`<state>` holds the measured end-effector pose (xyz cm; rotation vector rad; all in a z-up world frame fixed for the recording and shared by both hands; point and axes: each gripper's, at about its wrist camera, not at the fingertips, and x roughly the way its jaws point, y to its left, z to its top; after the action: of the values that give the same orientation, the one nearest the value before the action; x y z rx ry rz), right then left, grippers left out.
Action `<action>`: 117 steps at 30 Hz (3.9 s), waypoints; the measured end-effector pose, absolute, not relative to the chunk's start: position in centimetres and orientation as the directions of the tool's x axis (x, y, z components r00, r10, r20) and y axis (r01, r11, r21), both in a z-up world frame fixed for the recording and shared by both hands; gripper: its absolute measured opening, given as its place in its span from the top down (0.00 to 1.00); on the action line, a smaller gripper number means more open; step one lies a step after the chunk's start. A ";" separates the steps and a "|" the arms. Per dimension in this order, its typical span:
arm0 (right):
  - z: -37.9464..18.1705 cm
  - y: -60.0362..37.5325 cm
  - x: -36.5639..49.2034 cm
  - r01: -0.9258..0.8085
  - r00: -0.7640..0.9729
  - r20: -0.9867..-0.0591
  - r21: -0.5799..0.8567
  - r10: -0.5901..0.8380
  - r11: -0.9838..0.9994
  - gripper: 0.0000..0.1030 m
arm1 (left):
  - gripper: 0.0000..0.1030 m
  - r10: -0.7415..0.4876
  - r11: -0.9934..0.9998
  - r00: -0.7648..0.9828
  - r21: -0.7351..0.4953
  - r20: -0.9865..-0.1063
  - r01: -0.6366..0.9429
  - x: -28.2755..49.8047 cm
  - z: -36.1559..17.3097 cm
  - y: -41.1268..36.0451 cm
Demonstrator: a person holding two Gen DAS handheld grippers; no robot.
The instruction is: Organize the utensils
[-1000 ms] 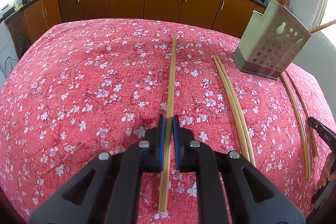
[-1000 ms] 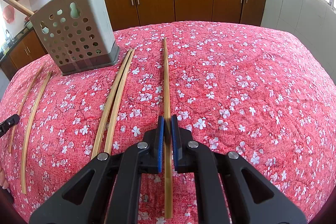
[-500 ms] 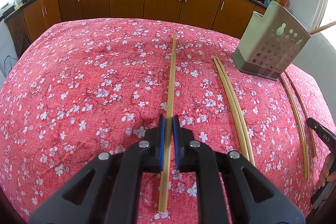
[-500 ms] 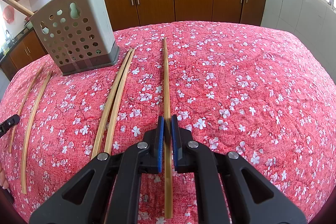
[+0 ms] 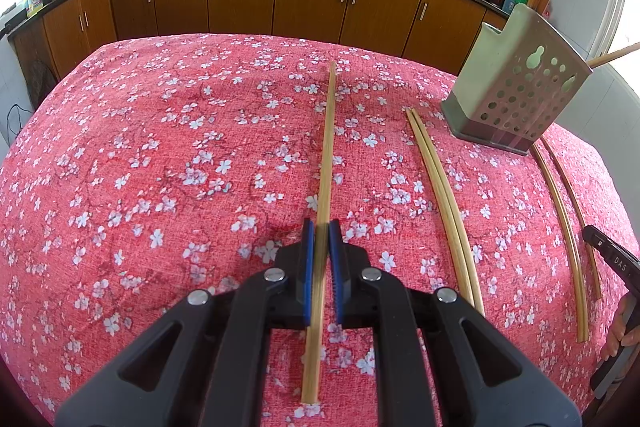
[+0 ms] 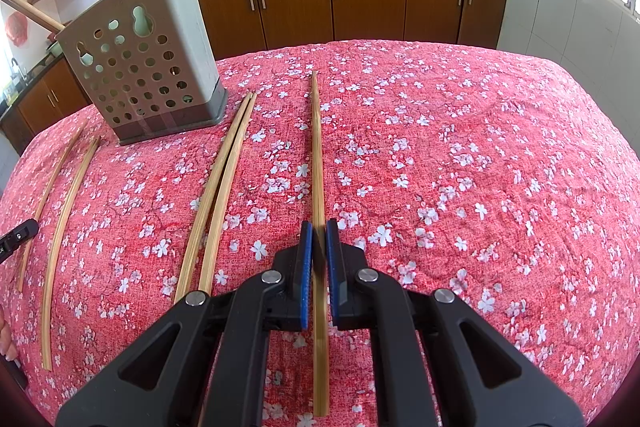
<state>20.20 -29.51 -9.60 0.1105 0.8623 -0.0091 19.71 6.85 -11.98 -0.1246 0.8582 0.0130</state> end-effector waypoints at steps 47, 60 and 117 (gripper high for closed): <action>-9.7 -29.6 20.3 0.052 0.651 -0.758 0.096 0.039 0.994 0.92 | 0.89 -0.048 0.991 0.655 -0.116 -0.754 -0.061 19.8 -11.9 7.0; -9.6 -29.6 19.3 0.039 0.650 -0.759 0.092 0.045 0.995 0.92 | 0.89 -0.018 0.998 0.649 -0.053 -0.761 -0.034 18.9 -11.9 6.2; 14.3 -26.1 20.8 -0.166 0.948 -0.232 0.217 0.216 0.962 0.93 | 0.92 -0.173 0.976 0.973 -0.161 -0.151 0.148 18.4 15.5 -3.4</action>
<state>20.76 -26.15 14.28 0.1972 0.2572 0.1960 18.43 -3.35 15.49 -0.1491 0.1650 -0.1624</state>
